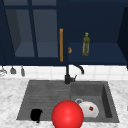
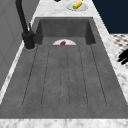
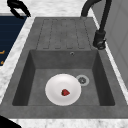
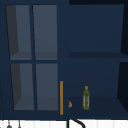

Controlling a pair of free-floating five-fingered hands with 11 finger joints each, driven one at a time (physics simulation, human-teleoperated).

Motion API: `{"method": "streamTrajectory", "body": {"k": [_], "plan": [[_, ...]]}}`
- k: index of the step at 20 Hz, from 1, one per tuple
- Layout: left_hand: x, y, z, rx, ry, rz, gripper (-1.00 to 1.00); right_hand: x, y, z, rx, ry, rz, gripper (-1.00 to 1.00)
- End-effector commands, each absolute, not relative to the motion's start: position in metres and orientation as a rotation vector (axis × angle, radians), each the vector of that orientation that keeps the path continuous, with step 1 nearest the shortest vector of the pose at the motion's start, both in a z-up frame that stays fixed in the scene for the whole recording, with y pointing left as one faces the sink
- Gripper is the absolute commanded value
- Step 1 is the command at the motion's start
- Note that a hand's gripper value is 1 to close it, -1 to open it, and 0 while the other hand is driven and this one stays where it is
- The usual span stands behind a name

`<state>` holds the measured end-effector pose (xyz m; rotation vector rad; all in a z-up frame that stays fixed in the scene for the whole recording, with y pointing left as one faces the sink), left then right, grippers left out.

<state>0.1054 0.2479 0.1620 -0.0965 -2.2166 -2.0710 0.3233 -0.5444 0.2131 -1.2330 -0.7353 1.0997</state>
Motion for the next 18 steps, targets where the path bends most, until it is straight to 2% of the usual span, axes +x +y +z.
{"method": "streamTrajectory", "body": {"k": [1, 18], "plan": [[0.105, 0.248, 0.162, -0.096, -2.217, -2.071, 0.0, 0.322, -0.524, 0.218, -1.238, -0.769, 1.162, -1.0], [0.105, 0.248, 0.162, -0.096, -2.217, -2.071, 0.0, 0.281, -0.413, 0.219, -1.272, -0.85, 1.162, -1.0]]}}
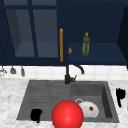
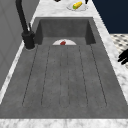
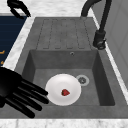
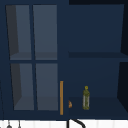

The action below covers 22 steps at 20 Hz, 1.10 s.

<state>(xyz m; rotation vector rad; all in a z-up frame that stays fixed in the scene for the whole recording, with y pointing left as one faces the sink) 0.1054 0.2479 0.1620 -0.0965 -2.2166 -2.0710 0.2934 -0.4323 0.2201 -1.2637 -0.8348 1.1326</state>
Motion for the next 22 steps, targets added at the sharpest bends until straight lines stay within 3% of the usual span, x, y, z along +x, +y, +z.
{"method": "streamTrajectory", "body": {"k": [1, 22], "plan": [[0.105, 0.248, 0.162, -0.096, -2.217, -2.071, 0.0, 0.276, -0.407, 0.219, -1.272, -0.849, 1.166, -1.0], [0.105, 0.248, 0.162, -0.096, -2.217, -2.071, 0.0, 0.161, -0.267, 0.211, -1.286, -0.854, 1.191, -1.0]]}}
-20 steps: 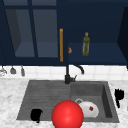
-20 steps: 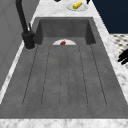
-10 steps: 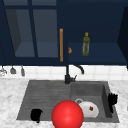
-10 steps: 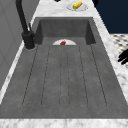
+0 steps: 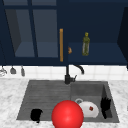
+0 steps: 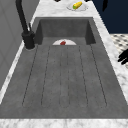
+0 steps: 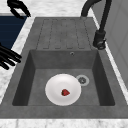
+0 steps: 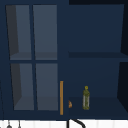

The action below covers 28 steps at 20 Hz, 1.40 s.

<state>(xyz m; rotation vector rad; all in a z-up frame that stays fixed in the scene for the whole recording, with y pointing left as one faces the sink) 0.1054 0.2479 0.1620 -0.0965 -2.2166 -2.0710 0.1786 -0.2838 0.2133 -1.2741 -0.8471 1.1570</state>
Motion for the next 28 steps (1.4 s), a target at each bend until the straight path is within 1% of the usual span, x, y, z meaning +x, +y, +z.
{"method": "streamTrajectory", "body": {"k": [1, 8, 13, 17, 22, 25, 28], "plan": [[0.105, 0.248, 0.162, -0.096, -2.217, -2.071, 0.0, 0.154, -0.261, 0.21, -1.287, -0.854, 1.193, -1.0], [0.105, 0.248, 0.162, -0.096, -2.217, -2.071, 0.0, 0.112, -0.232, 0.203, -1.298, -0.878, 1.226, -1.0], [0.105, 0.248, 0.162, -0.096, -2.217, -2.071, 0.0, 0.098, -0.233, 0.206, -1.276, -0.994, 1.217, -1.0], [0.105, 0.248, 0.162, -0.096, -2.217, -2.071, 0.0, 0.086, -0.231, 0.203, -1.242, -1.041, 1.244, -1.0], [0.105, 0.248, 0.162, -0.096, -2.217, -2.071, 0.0, 0.072, -0.224, 0.195, -1.198, -1.054, 1.317, -1.0], [0.105, 0.248, 0.162, -0.096, -2.217, -2.071, 0.0, 0.057, -0.222, 0.191, -1.194, -1.075, 1.322, -1.0], [0.105, 0.248, 0.162, -0.096, -2.217, -2.071, 0.0, 0.056, -0.223, 0.194, -1.22, -1.051, 1.286, -1.0]]}}
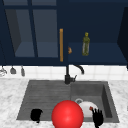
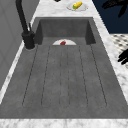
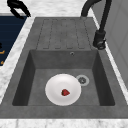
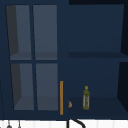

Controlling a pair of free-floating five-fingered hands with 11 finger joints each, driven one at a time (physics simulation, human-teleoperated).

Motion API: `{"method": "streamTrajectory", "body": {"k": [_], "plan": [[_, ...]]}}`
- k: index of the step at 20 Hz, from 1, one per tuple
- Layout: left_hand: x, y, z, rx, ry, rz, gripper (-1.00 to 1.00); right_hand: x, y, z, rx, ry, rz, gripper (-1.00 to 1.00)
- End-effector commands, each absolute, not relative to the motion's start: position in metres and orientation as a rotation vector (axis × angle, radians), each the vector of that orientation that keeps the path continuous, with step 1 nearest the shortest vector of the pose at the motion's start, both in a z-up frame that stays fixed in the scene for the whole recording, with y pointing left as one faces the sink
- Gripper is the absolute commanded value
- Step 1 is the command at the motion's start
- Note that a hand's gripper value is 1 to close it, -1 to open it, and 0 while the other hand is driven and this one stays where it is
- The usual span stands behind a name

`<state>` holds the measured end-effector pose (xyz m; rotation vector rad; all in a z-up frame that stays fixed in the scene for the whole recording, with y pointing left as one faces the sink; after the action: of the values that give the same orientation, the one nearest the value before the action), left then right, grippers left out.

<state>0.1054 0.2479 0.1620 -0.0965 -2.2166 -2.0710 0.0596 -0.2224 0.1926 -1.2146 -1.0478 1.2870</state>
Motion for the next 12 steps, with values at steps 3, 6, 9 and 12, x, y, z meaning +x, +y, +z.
{"method": "streamTrajectory", "body": {"k": [3, 6, 9, 12], "plan": [[0.1054, 0.2479, 0.162, -0.096, -2.217, -2.071, 0.0, 0.0575, -0.221, 0.1912, -1.211, -1.048, 1.289, -1.0], [0.1054, 0.2479, 0.162, -0.096, -2.217, -2.071, 0.0, 0.0563, -0.2202, 0.1905, -1.209, -1.048, 1.287, -1.0], [0.1054, 0.2479, 0.162, -0.096, -2.217, -2.071, 0.0, 0.0575, -0.2178, 0.1905, -1.197, -1.036, 1.295, -1.0], [0.1054, 0.2479, 0.162, -0.096, -2.217, -2.071, 0.0, 0.0565, -0.2172, 0.1905, -1.209, -1.046, 1.288, -1.0]]}}
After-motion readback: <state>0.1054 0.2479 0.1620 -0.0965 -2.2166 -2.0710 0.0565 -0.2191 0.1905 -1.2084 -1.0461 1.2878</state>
